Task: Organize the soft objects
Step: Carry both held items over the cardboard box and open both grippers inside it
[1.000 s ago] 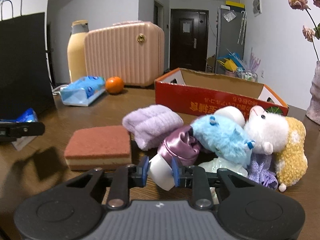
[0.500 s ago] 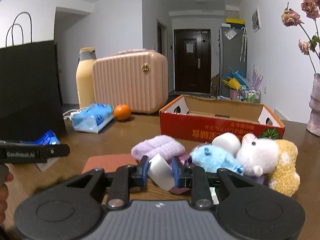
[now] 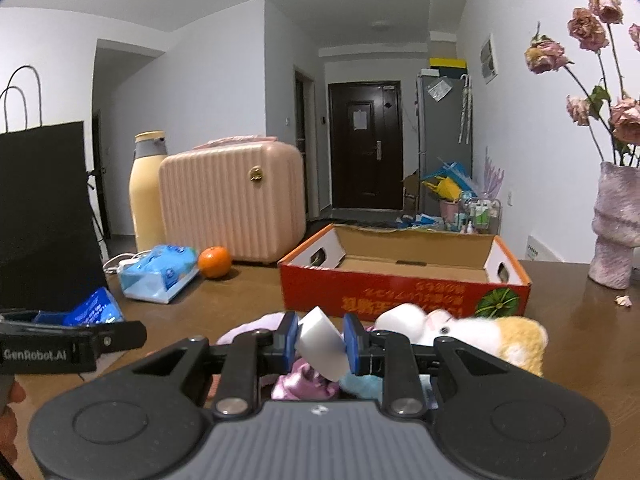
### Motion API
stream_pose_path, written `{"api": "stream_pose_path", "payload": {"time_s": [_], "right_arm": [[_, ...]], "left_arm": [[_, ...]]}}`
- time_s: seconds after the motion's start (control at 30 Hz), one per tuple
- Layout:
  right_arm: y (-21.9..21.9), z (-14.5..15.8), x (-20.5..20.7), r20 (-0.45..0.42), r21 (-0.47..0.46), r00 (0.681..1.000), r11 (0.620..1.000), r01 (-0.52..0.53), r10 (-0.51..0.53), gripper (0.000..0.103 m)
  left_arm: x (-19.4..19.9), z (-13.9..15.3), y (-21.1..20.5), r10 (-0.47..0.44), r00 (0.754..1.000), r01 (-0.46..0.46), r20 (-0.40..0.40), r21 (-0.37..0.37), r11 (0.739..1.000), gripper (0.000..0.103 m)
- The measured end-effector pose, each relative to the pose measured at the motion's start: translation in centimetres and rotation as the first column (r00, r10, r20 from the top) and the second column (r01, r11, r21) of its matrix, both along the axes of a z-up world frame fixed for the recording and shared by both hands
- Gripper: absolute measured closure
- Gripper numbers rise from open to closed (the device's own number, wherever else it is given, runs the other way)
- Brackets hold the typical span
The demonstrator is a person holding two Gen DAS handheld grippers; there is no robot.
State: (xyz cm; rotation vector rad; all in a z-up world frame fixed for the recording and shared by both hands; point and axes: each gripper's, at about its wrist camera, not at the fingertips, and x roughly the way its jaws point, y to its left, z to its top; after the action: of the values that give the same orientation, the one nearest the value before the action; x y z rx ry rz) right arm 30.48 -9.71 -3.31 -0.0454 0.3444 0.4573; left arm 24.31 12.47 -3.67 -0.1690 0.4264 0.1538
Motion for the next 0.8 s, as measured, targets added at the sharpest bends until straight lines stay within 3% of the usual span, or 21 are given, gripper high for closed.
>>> {"api": "stream_pose_path", "payload": {"time_s": [0.8], "right_arm": [[-4.9,3.3,6.0,0.071,0.05,0.995,0.997,0.067,-0.07,0.079]], "left_arm": [[6.6,2.9,-7.0,-0.037,0.998,0.039,0.054,-0.03,0.999,0.016]]}}
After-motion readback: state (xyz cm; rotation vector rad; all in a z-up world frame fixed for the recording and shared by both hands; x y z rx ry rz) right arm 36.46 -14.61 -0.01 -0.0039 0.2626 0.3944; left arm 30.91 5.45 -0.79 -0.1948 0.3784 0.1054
